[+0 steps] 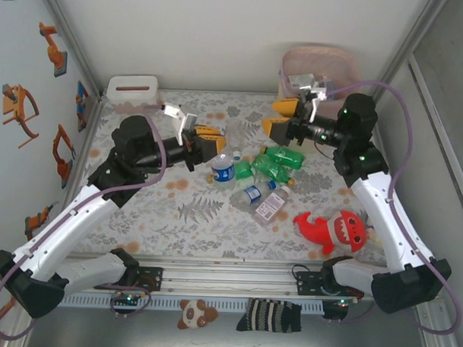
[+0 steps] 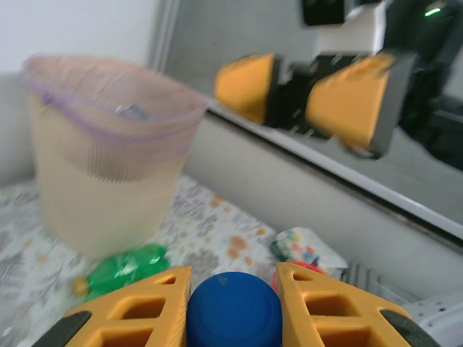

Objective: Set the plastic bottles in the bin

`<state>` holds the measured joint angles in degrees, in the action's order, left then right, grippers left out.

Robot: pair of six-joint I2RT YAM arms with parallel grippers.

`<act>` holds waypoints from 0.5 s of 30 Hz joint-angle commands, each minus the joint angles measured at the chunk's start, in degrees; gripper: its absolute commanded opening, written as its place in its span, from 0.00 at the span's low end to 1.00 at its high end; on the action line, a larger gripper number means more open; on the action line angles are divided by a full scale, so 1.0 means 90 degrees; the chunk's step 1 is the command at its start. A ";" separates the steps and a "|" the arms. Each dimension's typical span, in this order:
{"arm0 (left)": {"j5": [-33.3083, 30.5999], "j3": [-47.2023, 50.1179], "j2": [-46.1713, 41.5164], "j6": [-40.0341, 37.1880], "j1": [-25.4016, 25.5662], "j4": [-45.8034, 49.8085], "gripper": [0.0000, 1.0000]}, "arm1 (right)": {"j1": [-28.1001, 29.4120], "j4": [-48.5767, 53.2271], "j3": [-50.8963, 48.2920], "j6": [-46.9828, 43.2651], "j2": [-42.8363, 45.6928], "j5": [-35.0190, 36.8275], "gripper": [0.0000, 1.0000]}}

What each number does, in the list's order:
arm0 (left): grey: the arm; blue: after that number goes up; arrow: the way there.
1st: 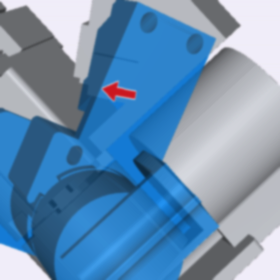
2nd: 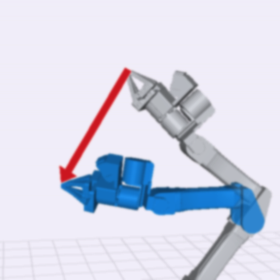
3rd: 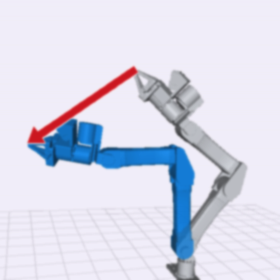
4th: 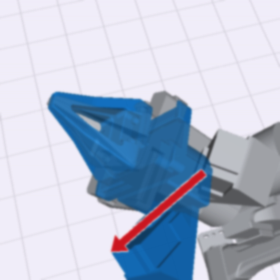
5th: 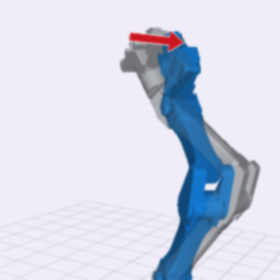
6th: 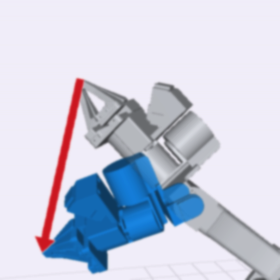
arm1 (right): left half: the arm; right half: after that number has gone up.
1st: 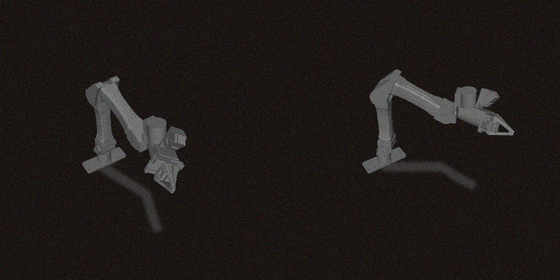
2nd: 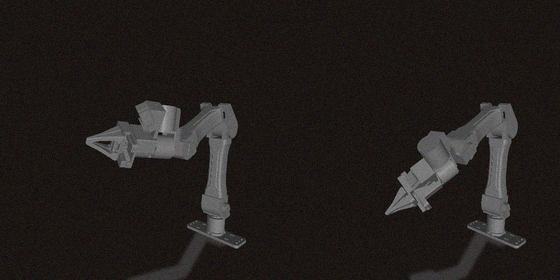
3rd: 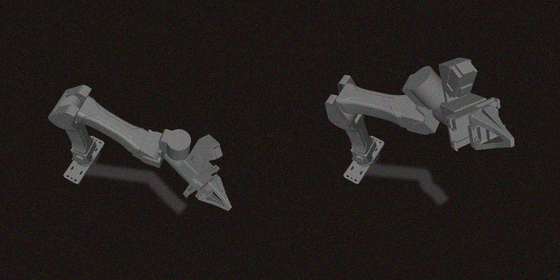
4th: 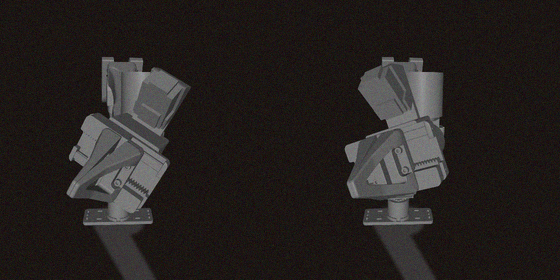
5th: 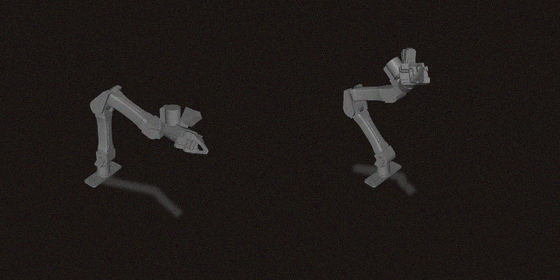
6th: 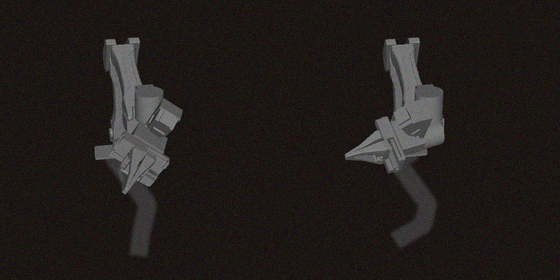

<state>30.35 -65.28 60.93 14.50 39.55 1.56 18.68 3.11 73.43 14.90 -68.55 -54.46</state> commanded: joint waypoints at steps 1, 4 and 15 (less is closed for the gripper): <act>0.0985 -0.0313 -0.0139 -0.0313 -0.0032 -0.0729 0.10 | 0.0412 0.0876 0.0248 -0.1360 0.0093 -0.0459 0.83; 0.1298 -0.0378 -0.0172 -0.0260 -0.0032 -0.1179 0.10 | 0.0782 0.1226 0.0326 -0.1848 0.0136 -0.0414 0.84; 0.2475 -0.0861 0.0100 0.0136 -0.0012 -0.1952 0.09 | 0.1701 0.1955 0.0717 -0.2643 -0.0062 -0.0720 0.85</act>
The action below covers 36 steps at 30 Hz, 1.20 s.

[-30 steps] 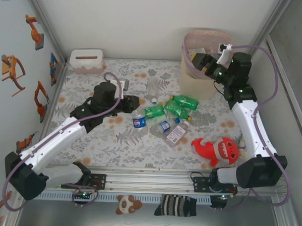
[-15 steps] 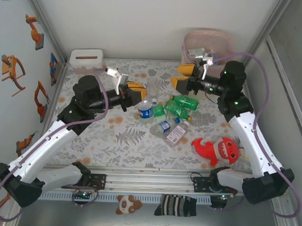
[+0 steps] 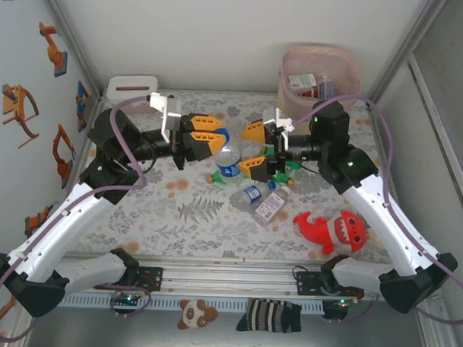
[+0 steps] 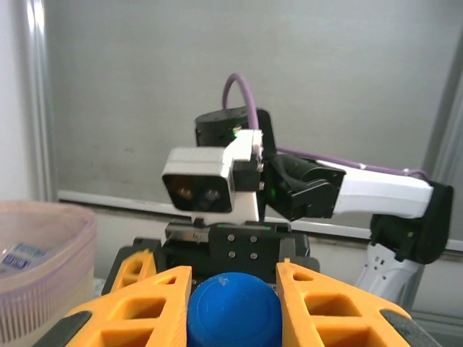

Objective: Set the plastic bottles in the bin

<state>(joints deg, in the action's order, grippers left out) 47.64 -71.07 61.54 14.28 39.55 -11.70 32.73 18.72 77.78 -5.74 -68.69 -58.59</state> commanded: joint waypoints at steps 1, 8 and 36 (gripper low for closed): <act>0.0575 -0.0245 0.0037 0.0161 -0.0005 -0.0478 0.08 | 0.0194 0.0297 0.0268 -0.0408 -0.0068 -0.0317 0.85; 0.0549 -0.0287 0.0063 -0.0014 0.0007 -0.0244 0.08 | 0.0496 0.0615 0.0515 -0.0447 -0.0234 -0.0448 0.80; -0.0594 0.0083 -0.0396 -0.0470 0.0006 0.0116 0.66 | 0.0753 0.0652 0.0693 -0.0141 -0.0127 0.0518 0.53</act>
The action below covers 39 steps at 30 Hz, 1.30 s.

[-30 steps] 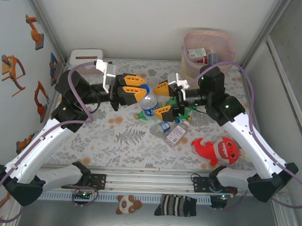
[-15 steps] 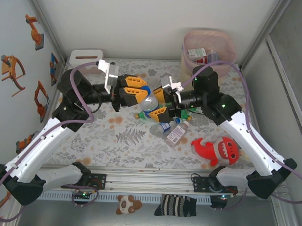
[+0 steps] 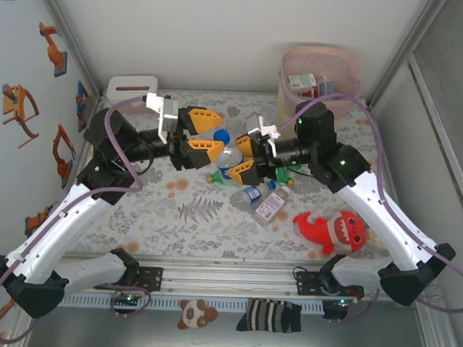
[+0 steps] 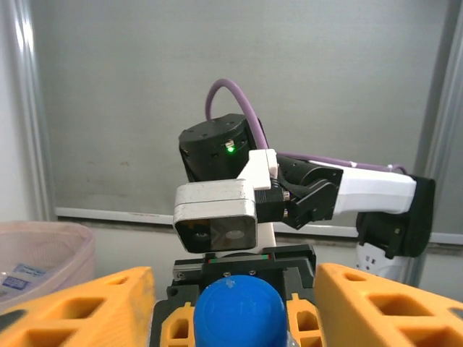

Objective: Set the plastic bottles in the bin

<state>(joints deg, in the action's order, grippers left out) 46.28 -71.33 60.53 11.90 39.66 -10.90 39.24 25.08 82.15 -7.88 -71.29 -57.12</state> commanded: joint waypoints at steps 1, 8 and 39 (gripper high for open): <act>-0.0605 0.0175 -0.0383 -0.0241 -0.0006 0.0030 0.68 | 0.0008 -0.0044 0.0218 0.0109 0.0169 0.0454 0.53; -0.1968 0.0881 -0.1110 -0.0453 -0.0006 0.0087 0.74 | -0.0561 0.0326 0.0581 0.0212 0.0096 0.1376 0.53; -0.2209 0.1402 -0.1101 -0.0053 -0.0010 -0.0048 0.74 | -0.3855 0.2993 0.5567 -0.0010 -0.3931 0.7169 0.45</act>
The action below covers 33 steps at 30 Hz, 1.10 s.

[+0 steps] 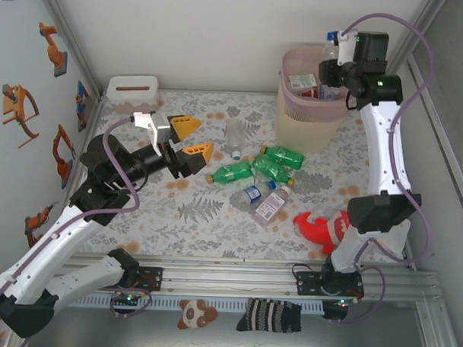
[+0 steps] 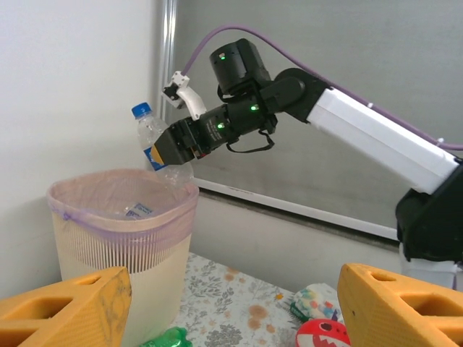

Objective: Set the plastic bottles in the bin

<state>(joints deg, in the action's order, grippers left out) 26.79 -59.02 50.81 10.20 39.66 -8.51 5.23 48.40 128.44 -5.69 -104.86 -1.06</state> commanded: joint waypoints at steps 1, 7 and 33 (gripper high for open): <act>-0.0046 0.0042 -0.0013 0.0146 -0.0006 -0.0333 0.74 | -0.0098 0.0394 0.0477 -0.0296 -0.0299 0.1024 0.45; -0.0066 0.0115 0.0087 0.0249 -0.0010 -0.0482 0.74 | -0.0152 0.0411 0.0726 -0.0488 -0.0912 0.1342 0.45; -0.0170 0.0208 0.0237 0.0371 -0.0010 -0.0569 0.74 | -0.0191 0.0581 0.0710 -0.0334 -0.1366 0.1848 0.72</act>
<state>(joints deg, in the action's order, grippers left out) 25.17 -56.75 52.40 12.86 39.66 -12.23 3.88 52.75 133.99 -9.19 -121.01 14.66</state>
